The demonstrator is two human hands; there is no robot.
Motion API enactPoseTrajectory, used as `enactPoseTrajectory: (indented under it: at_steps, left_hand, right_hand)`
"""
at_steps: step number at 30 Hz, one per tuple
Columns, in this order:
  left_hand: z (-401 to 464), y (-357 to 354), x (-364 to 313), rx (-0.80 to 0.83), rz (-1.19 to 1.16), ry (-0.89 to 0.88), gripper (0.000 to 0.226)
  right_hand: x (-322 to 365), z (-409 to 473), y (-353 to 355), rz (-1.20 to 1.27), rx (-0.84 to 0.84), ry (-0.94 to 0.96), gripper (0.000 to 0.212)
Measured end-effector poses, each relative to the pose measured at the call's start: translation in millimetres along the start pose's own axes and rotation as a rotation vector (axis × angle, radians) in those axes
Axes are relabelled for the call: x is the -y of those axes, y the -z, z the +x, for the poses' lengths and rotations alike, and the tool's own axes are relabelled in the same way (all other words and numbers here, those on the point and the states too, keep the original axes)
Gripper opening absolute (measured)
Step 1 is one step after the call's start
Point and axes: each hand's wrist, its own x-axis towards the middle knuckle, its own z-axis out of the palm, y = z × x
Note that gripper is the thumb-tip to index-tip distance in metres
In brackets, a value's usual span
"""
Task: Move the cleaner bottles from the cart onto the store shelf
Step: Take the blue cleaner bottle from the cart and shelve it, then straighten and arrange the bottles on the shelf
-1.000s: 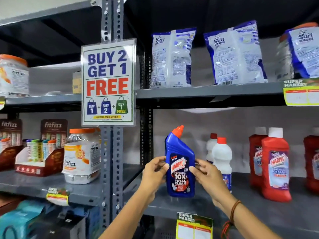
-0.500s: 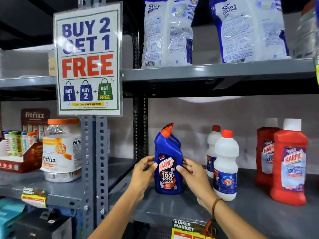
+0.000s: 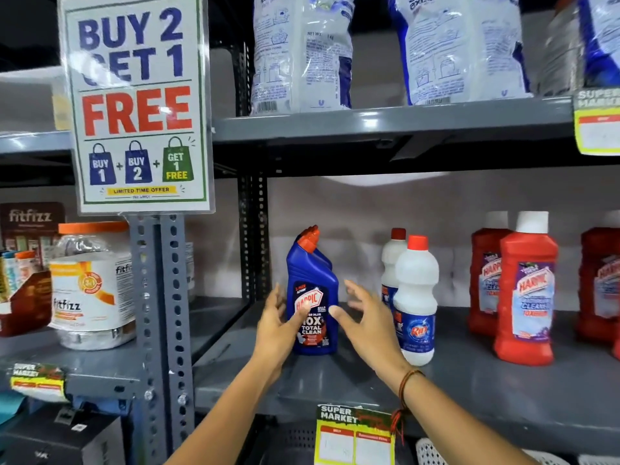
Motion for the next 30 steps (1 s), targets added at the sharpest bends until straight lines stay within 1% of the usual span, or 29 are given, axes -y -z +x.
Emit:
enactPoseTrajectory:
  at_steps: [2,3,4,5,6,7,8,10,11,12,13,15,20,25,30]
  left_hand:
    - [-5.5,-7.4,0.5,-0.052,0.122,-0.039,0.110]
    - [-9.3,-12.7,-0.3,-0.080,0.194,-0.062,0.120]
    - [-12.4,-18.5,-0.5,-0.115,0.269,-0.076,0.126]
    - [-14.4,-24.2,-0.4,-0.150,0.344,-0.072,0.132]
    - [-16.3,-30.4,-0.7,-0.175,0.408,-0.057,0.137]
    - [-18.9,-35.9,-1.6,-0.199,0.451,-0.031,0.140]
    - [-20.7,-40.1,-1.2,-0.224,0.474,-0.010,0.142]
    - [-23.9,-46.6,1.2,-0.255,0.503,0.023,0.143]
    - [-24.6,-48.9,3.7,-0.258,0.520,0.030,0.143]
    - [-25.2,-51.2,5.9,-0.256,0.536,0.023,0.141]
    - [-26.0,-53.8,6.8,-0.259,0.551,0.011,0.140]
    - [-25.1,-58.6,7.1,-0.273,0.579,-0.011,0.137]
    - [-20.4,-60.1,7.3,-0.303,0.630,-0.034,0.131]
    - [-17.5,-56.8,9.8,-0.316,0.657,-0.059,0.116]
    - [-12.1,-52.2,11.6,-0.304,0.636,-0.069,0.115]
  right_hand:
    - [10.3,-10.6,16.0,-0.031,-0.247,0.134,0.037]
    - [14.1,-15.8,25.8,-0.033,-0.371,0.189,0.034]
    - [16.0,-19.8,36.7,-0.045,-0.479,0.210,0.036]
    - [13.3,-21.0,46.4,-0.068,-0.563,0.193,0.044]
    - [7.5,-21.4,55.4,-0.108,-0.608,0.146,0.055]
    - [-0.2,-21.3,63.3,-0.157,-0.605,0.077,0.067]
    - [-11.1,-21.4,69.7,-0.198,-0.553,-0.008,0.080]
    - [-33.9,-24.2,78.8,-0.212,-0.351,-0.187,0.102]
    - [-43.3,-27.1,81.1,-0.187,-0.242,-0.273,0.106]
    - [-49.8,-29.8,82.2,-0.153,-0.155,-0.345,0.104]
    - [-55.2,-30.9,82.5,-0.128,-0.113,-0.390,0.098]
    - [-62.1,-29.4,82.2,-0.139,-0.111,-0.405,0.089]
    - [-68.7,-22.5,77.9,-0.195,-0.102,-0.410,0.079]
    - [-69.6,-22.9,77.8,-0.226,-0.098,-0.408,0.074]
    - [-70.3,-23.3,76.0,-0.257,-0.088,-0.403,0.075]
